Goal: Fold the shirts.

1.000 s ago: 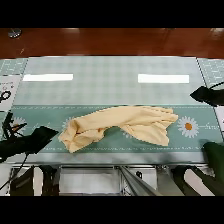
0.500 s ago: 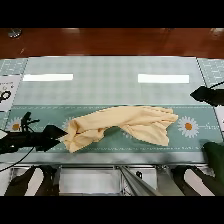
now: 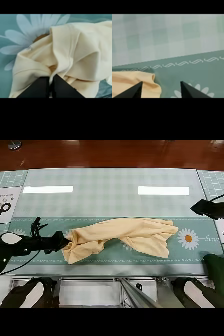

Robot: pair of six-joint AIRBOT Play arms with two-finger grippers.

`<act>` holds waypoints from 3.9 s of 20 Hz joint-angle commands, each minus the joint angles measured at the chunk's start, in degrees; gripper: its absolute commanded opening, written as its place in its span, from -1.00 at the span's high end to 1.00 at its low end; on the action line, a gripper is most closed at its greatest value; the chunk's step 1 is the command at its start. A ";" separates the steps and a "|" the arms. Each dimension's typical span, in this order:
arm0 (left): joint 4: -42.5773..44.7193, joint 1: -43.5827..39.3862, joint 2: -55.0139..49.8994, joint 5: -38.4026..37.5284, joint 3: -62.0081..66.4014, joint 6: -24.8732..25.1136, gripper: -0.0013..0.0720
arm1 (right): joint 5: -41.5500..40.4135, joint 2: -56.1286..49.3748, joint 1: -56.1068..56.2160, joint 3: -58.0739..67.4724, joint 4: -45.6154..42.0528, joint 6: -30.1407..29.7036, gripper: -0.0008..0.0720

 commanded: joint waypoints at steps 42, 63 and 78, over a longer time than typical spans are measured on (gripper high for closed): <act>-20.92 -0.72 9.92 17.68 84.28 11.91 0.91 | -7.74 9.64 -8.98 47.63 52.83 -6.51 0.90; 15.87 -0.79 12.79 -20.96 38.49 -9.81 0.91 | 27.80 -1.42 16.35 28.20 -9.16 7.72 0.90; 15.89 -14.36 -17.88 15.08 38.53 -3.91 0.91 | -9.51 -29.88 16.24 28.17 0.50 12.24 0.90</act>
